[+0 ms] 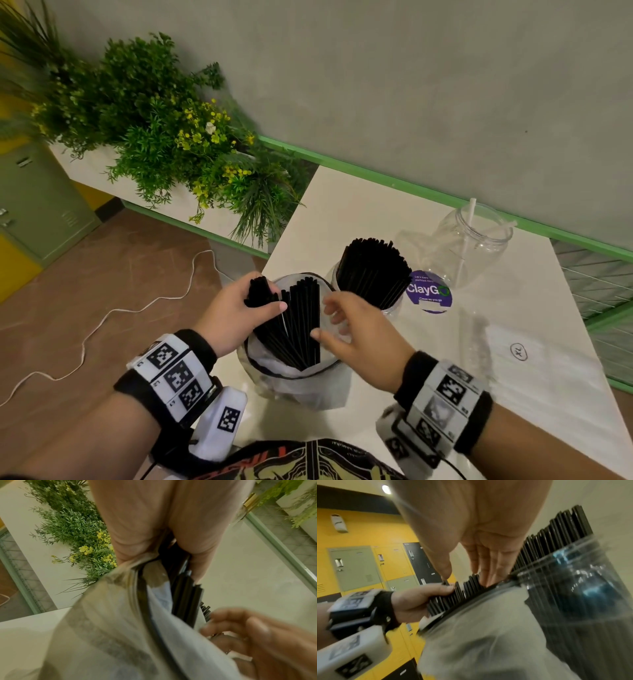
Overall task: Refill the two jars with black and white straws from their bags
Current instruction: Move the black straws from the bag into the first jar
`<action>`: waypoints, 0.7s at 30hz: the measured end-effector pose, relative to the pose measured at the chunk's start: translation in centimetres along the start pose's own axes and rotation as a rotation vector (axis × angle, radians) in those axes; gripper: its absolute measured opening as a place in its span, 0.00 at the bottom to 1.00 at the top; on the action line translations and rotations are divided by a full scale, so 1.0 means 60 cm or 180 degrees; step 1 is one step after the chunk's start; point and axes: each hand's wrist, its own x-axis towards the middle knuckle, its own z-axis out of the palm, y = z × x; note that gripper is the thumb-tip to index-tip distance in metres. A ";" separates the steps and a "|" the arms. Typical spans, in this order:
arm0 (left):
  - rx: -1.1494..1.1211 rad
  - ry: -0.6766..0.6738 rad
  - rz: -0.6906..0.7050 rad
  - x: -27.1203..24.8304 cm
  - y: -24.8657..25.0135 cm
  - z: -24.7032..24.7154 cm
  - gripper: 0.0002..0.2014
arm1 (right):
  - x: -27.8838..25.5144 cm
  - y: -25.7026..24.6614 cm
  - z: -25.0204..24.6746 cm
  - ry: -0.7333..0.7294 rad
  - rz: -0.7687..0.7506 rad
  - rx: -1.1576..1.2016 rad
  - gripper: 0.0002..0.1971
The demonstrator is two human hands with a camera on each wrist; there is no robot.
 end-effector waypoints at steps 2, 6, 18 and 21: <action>0.0083 -0.0007 0.0073 -0.006 -0.001 0.000 0.07 | -0.004 0.006 0.020 -0.0177 0.0326 0.0098 0.33; 0.0122 -0.0096 0.0203 -0.017 0.002 0.005 0.08 | 0.007 0.011 0.045 -0.0263 0.0387 0.0559 0.37; -0.0258 -0.0375 0.0278 -0.021 0.019 0.012 0.10 | 0.039 0.009 0.080 -0.0038 0.0286 0.0467 0.31; -0.0265 -0.0377 0.0202 -0.018 0.011 0.009 0.16 | 0.042 0.011 0.083 0.0152 0.0304 0.0692 0.20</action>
